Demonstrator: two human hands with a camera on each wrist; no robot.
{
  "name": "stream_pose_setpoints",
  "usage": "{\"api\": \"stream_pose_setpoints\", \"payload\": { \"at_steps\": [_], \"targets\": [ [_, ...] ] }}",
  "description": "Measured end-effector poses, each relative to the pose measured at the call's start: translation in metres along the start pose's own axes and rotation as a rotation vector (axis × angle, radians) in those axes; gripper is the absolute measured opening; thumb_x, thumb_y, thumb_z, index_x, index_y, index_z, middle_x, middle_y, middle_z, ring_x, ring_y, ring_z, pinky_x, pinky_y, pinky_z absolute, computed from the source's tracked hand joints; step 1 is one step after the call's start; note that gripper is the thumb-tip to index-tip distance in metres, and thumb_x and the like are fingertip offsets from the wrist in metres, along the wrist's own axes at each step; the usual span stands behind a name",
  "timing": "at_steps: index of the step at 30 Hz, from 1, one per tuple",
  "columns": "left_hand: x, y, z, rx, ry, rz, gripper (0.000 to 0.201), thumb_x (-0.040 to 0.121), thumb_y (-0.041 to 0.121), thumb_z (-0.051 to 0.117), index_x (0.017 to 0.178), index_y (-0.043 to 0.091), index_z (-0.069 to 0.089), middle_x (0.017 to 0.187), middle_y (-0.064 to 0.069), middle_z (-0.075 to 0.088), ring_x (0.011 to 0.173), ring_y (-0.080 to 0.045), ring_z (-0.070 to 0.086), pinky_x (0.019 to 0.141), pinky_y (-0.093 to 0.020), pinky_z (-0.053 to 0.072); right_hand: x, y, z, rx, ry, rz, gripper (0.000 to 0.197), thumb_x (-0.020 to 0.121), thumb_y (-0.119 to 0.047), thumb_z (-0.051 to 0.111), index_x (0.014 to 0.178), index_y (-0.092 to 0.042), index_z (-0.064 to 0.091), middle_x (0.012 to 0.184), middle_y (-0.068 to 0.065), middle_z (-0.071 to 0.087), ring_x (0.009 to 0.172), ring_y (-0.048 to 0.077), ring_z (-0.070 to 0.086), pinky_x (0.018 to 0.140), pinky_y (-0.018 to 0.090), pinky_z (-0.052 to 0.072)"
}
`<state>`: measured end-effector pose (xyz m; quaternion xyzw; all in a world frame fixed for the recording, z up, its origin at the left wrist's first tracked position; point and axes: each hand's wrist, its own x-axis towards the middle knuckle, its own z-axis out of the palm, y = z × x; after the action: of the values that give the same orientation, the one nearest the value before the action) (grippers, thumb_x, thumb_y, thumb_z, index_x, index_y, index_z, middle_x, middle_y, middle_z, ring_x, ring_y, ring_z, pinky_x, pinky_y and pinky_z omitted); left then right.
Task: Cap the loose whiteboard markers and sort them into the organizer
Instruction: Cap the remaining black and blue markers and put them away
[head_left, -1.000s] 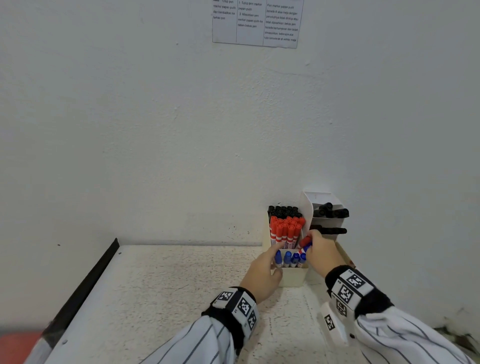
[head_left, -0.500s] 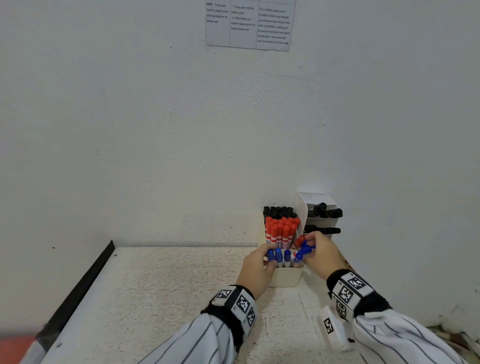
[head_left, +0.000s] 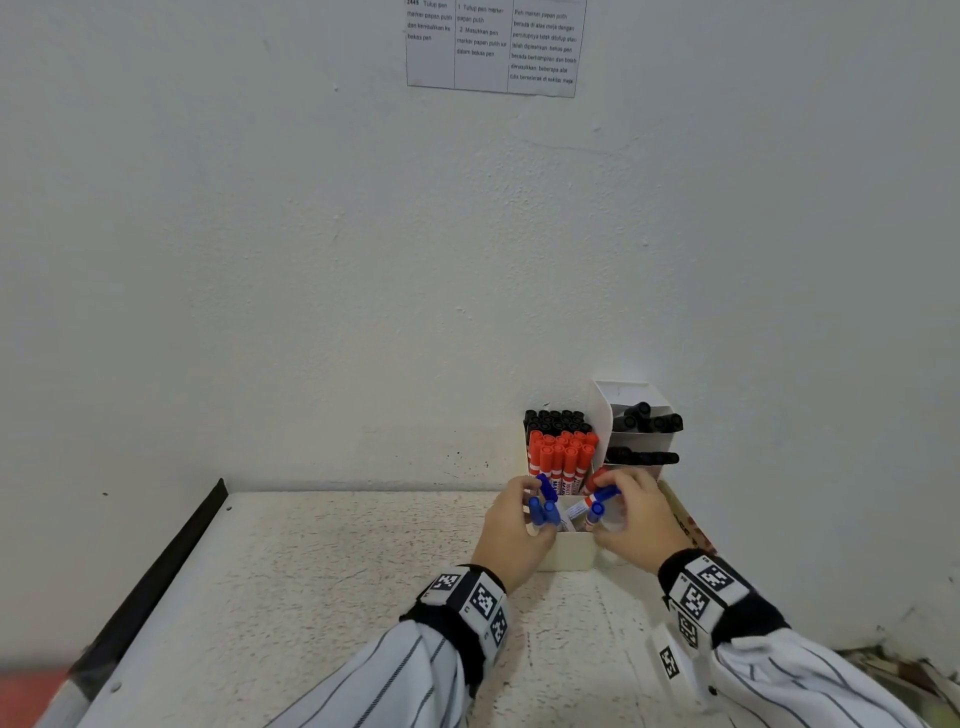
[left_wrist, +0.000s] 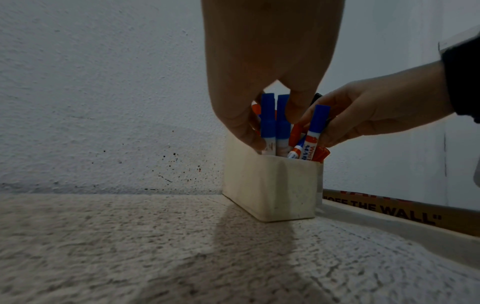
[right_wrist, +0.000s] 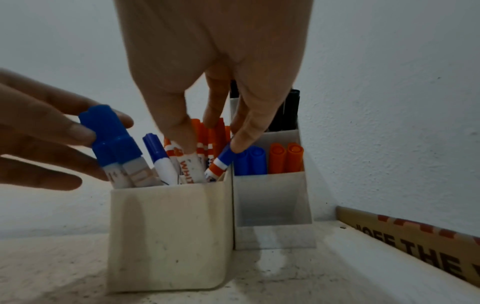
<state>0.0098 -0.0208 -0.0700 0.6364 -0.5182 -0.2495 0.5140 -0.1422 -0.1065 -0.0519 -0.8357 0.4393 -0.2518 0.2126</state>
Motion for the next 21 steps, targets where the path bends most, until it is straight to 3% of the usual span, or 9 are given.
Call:
{"api": "stream_pose_setpoints", "payload": {
  "at_steps": [2,4,6,8,12,14,17,21],
  "targets": [
    [0.001,0.004,-0.001,-0.057,-0.007,-0.069,0.057,0.081,0.010,0.067,0.129,0.021,0.037,0.111,0.003,0.049,0.095,-0.011,0.054,0.070,-0.009,0.042,0.000,0.000,0.003,0.009,-0.067,0.042,0.061,0.064,-0.016,0.080,0.115,-0.018,0.047,0.112,-0.005,0.036,0.105,0.010,0.042,0.092,0.017,0.035],
    [0.002,0.005,-0.002,-0.083,-0.044,-0.127,0.071,0.081,0.014,0.069,0.139,0.019,0.029,0.124,0.000,0.045,0.104,-0.013,0.051,0.080,-0.013,0.040,0.001,0.000,0.007,0.035,0.001,0.065,0.054,0.067,-0.020,0.080,0.110,-0.016,0.048,0.107,-0.005,0.039,0.100,0.010,0.043,0.086,0.016,0.035],
    [0.003,0.004,-0.002,-0.084,-0.094,-0.146,0.076,0.082,0.017,0.068,0.144,0.018,0.025,0.131,0.005,0.044,0.117,-0.013,0.046,0.092,-0.019,0.036,0.002,0.000,0.009,0.077,0.114,0.039,0.039,0.071,-0.008,0.075,0.100,-0.016,0.050,0.102,-0.002,0.046,0.097,0.015,0.049,0.078,0.010,0.036],
    [0.005,0.003,-0.002,-0.070,-0.133,-0.122,0.069,0.083,0.014,0.067,0.142,0.019,0.030,0.123,0.014,0.048,0.114,-0.007,0.044,0.092,-0.017,0.033,0.002,0.002,0.011,0.114,0.145,-0.009,0.036,0.073,0.005,0.067,0.094,-0.018,0.051,0.100,0.001,0.052,0.097,0.017,0.054,0.077,0.007,0.039],
    [0.011,-0.001,0.001,-0.007,-0.085,-0.038,0.044,0.084,0.006,0.063,0.125,0.018,0.052,0.118,0.002,0.057,0.103,-0.007,0.048,0.089,-0.013,0.034,0.002,0.003,0.007,0.196,0.143,-0.041,0.038,0.074,0.008,0.065,0.095,-0.022,0.056,0.102,0.002,0.060,0.094,0.012,0.056,0.089,0.023,0.046],
    [0.012,0.000,0.004,-0.014,-0.067,-0.029,0.032,0.083,0.003,0.061,0.110,0.020,0.058,0.104,0.004,0.059,0.096,-0.011,0.052,0.085,-0.016,0.037,0.003,0.000,0.002,0.218,0.162,-0.059,0.034,0.076,0.008,0.064,0.092,-0.021,0.057,0.098,0.000,0.061,0.091,0.005,0.056,0.085,0.012,0.044],
    [0.014,0.003,0.008,-0.023,-0.020,0.006,0.028,0.082,0.000,0.059,0.103,0.019,0.063,0.102,0.000,0.064,0.095,-0.013,0.057,0.086,-0.020,0.044,0.003,-0.012,-0.009,0.204,0.204,-0.166,0.026,0.080,0.005,0.062,0.092,-0.017,0.058,0.092,-0.008,0.057,0.089,-0.004,0.052,0.078,-0.001,0.038],
    [0.009,0.004,0.013,0.067,-0.034,0.119,0.033,0.080,-0.002,0.060,0.109,0.013,0.064,0.104,0.001,0.064,0.093,-0.007,0.053,0.080,-0.001,0.037,0.000,-0.020,-0.012,0.123,0.085,-0.287,0.028,0.080,0.007,0.059,0.098,-0.014,0.058,0.096,-0.009,0.053,0.093,-0.005,0.050,0.081,-0.001,0.036]
  ]
}}
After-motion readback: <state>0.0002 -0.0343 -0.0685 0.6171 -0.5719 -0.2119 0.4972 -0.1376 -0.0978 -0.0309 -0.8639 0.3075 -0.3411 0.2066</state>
